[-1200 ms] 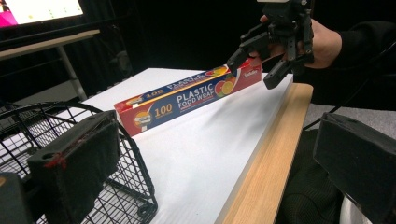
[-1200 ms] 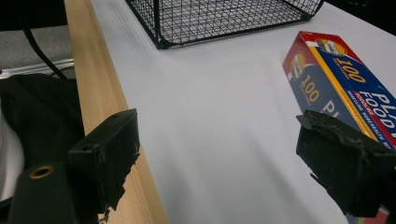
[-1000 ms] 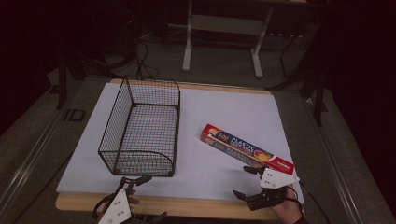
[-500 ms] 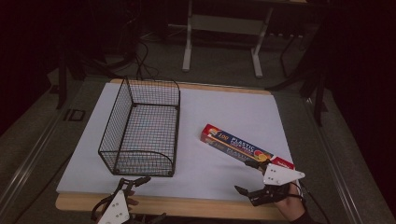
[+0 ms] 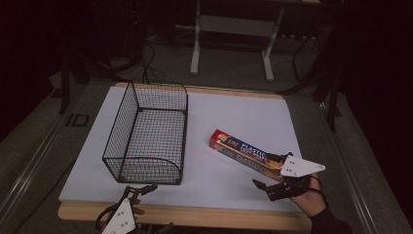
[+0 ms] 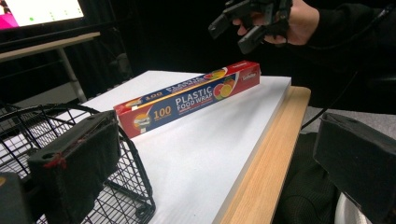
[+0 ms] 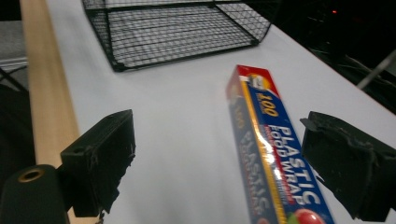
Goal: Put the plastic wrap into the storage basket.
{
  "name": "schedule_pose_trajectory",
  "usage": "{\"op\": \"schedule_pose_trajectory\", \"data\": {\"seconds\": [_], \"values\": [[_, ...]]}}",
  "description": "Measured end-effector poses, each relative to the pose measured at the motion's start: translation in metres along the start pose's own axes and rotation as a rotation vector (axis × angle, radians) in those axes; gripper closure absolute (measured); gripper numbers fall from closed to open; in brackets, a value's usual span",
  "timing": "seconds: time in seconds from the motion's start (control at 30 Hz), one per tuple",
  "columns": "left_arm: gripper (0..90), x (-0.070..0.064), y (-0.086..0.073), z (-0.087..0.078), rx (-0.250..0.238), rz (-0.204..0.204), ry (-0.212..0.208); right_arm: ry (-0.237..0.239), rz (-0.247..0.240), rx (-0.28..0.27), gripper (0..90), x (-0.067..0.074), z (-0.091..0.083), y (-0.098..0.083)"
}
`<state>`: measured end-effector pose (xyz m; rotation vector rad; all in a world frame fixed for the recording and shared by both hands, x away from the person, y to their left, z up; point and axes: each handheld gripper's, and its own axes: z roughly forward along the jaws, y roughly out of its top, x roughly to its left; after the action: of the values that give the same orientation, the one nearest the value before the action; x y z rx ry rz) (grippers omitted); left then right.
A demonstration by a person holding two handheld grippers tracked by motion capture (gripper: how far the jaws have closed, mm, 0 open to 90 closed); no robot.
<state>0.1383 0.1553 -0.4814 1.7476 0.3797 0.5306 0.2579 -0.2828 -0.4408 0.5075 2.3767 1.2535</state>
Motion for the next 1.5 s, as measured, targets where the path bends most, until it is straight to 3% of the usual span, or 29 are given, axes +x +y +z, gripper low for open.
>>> {"op": "schedule_pose_trajectory", "data": {"seconds": [0.13,0.4,0.53,0.77,0.93,1.5], "values": [[1.2,0.000,0.000,0.000,-0.001,-0.006,-0.004,-0.001,0.031,0.026,9.8,-0.009,0.004,0.002],[1.2,0.001,0.000,0.000,-0.001,-0.010,-0.003,-0.029,0.033,0.073,9.9,-0.024,0.013,-0.001],[1.2,0.000,-0.001,0.001,0.011,0.004,-0.002,-0.047,0.056,0.120,10.0,-0.039,0.019,-0.005],[1.2,0.000,-0.001,0.001,0.012,0.008,0.005,-0.029,0.086,0.184,10.1,-0.055,0.029,-0.010],[1.2,0.002,-0.001,0.001,0.011,-0.009,0.007,-0.019,0.094,0.225,10.1,-0.061,0.037,-0.011],[1.2,0.002,-0.002,0.001,0.018,-0.006,0.000,0.051,0.114,0.391,12.8,-0.079,0.073,-0.015]]}}
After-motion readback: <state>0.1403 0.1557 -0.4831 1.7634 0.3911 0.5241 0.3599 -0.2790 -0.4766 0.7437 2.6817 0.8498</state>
